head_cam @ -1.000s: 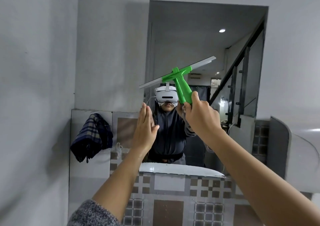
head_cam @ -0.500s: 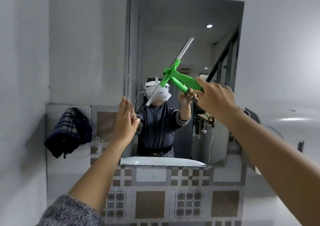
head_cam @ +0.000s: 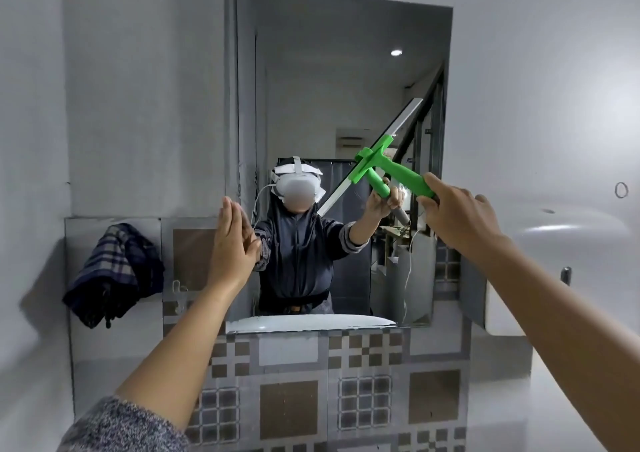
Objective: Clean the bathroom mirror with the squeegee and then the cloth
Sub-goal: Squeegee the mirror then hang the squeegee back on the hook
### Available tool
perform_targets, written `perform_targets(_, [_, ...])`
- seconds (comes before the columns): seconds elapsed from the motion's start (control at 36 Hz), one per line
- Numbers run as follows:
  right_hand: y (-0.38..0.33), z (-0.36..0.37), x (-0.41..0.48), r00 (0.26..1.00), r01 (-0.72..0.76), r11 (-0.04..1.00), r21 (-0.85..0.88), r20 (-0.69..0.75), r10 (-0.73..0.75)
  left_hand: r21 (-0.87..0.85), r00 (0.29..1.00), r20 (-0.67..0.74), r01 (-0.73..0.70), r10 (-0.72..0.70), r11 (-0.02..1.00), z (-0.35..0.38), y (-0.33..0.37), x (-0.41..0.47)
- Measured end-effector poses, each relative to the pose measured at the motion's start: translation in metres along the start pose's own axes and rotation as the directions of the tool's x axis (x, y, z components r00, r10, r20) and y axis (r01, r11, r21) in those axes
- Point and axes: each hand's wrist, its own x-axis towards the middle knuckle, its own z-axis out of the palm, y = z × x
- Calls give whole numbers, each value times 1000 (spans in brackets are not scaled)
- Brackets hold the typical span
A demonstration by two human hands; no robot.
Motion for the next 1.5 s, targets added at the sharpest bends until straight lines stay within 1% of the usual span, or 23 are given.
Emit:
perform_targets(0.08, [2,4,-4,1000,-13,1000,18,7,12,-15,1000,-14,20,-20,1000,-1,1,1])
perform_targets(0.17, [3,9,-11,998,-61,997,41,22,61,-15,999,-22,28,-28,999,0,1,2])
perform_targets(0.39, [-3,18,-33,982,-184,978,101,51,180,-17,1000,-3,30,-30,999,-2,6,-1])
perform_targets(0.56, [-14,21,-51,961,-274,944,186,96,260,20,999,13,36,-36,999,-6,9,-3])
perform_targets(0.67, [-21,22,-61,949,-314,929,196,108,297,6,999,25,44,-44,999,-9,13,-5])
perform_targets(0.75, [-29,27,-67,930,-365,907,208,124,346,-4,999,27,45,-45,999,-11,15,-6])
perform_targets(0.89, [-42,38,-71,896,-444,850,283,146,420,-20,999,29,40,-40,999,-15,15,-8])
perform_targets(1.06, [-64,44,-76,863,-503,790,351,154,481,-50,998,36,47,-46,998,-18,18,-9])
perform_targets(1.11, [-75,45,-79,844,-533,757,379,172,508,-53,998,38,45,-43,998,-18,18,-9])
perform_targets(1.19, [-92,52,-82,803,-584,676,449,202,560,-60,998,52,42,-39,997,-19,17,-9])
perform_targets(1.25, [-106,56,-82,779,-600,597,532,221,587,-61,998,56,33,-30,998,-20,15,-9])
perform_targets(1.36, [-133,63,-74,717,-615,407,675,264,645,-70,998,60,-8,12,998,-24,11,-10])
perform_targets(1.5, [-157,68,-58,669,-604,287,743,278,689,-92,995,69,-61,67,994,-27,7,-10])
